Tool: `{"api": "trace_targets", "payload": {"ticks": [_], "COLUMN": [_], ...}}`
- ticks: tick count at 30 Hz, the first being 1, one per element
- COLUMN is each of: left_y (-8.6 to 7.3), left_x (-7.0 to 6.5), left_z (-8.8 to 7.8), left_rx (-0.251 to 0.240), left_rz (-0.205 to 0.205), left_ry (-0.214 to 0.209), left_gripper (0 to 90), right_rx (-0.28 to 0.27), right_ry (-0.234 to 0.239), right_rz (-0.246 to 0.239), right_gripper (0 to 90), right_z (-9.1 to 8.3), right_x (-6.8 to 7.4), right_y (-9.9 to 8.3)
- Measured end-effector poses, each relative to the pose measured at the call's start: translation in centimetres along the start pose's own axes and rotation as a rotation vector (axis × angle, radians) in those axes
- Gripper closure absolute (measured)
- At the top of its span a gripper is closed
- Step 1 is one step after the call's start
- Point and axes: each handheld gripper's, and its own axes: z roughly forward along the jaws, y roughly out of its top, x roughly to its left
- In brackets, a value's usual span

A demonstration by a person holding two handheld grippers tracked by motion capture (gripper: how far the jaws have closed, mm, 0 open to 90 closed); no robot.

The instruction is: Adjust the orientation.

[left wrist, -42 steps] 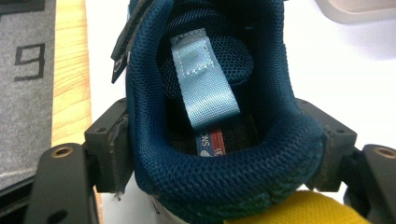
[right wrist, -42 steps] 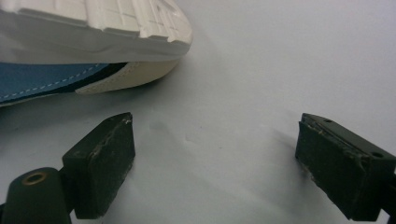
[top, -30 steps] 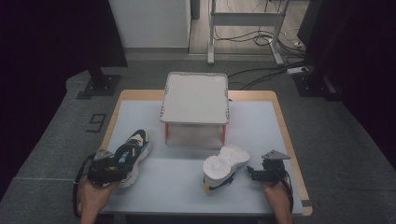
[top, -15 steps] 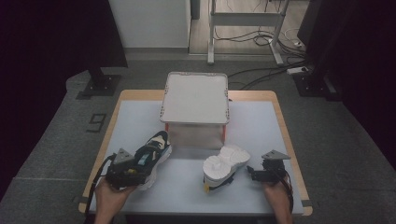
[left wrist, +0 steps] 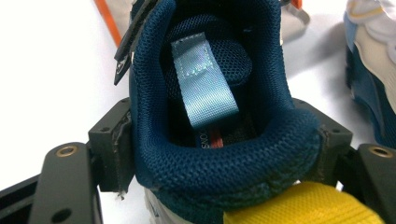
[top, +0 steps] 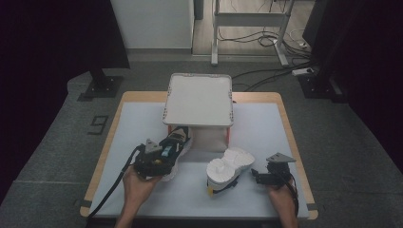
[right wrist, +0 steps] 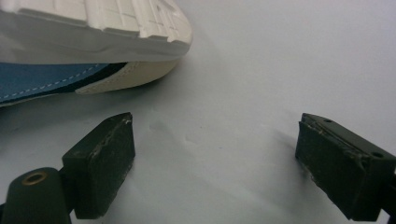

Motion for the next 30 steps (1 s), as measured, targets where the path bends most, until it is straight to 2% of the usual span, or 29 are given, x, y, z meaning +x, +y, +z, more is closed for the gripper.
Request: {"api": "trace_targets", "payload": {"ticks": [3, 5, 6, 7, 14, 18, 24, 27, 29, 30], "left_y": [0.6, 1.4, 1.4, 1.9, 3.2, 3.6, 3.4, 3.4, 3.5, 3.5], "left_x": [-0.1, -0.2, -0.2, -0.3, -0.5, -0.3, -0.3, -0.2, 0.0, 0.1], "left_z": [0.8, 2.0, 2.0, 2.8, 5.2, 6.4, 7.8, 7.9, 8.0, 8.1], "left_rx": [-0.005, -0.015, -0.015, -0.016, -0.018, -0.008, -0.001, -0.014, -0.010, -0.005], "left_rz": [-0.005, -0.021, -0.021, -0.034, -0.065, -0.073, -0.098, -0.115, -0.132, -0.138], "left_ry": [0.015, 0.027, 0.027, 0.029, 0.064, 0.106, 0.109, 0.107, 0.097, 0.097], "left_gripper": [26.2, 26.2, 26.2, 26.2, 26.1, 26.1, 24.6, 23.7, 21.7, 17.7], "right_rx": [0.000, 0.000, 0.000, 0.000, 0.000, 0.000, 0.000, 0.000, -0.001, 0.000], "right_ry": [0.000, 0.001, 0.001, 0.001, 0.002, 0.004, 0.004, 0.004, 0.003, 0.004], "right_rz": [0.000, 0.000, 0.000, 0.001, 0.001, 0.002, 0.001, 0.001, 0.001, 0.001], "right_gripper": [11.3, 11.3, 11.3, 11.3, 11.3, 11.3, 11.3, 11.3, 11.3, 11.3], "right_z": [0.0, 0.0, 0.0, 0.0, 0.0, 0.0, 0.0, 0.0, 0.0, 0.0], "right_x": [0.0, 0.0, 0.0, 0.0, 0.0, 0.0, 0.0, 0.0, 0.0, 0.0], "right_y": [0.0, 0.0, 0.0, 0.0, 0.0, 0.0, 0.0, 0.0, 0.0, 0.0]}}
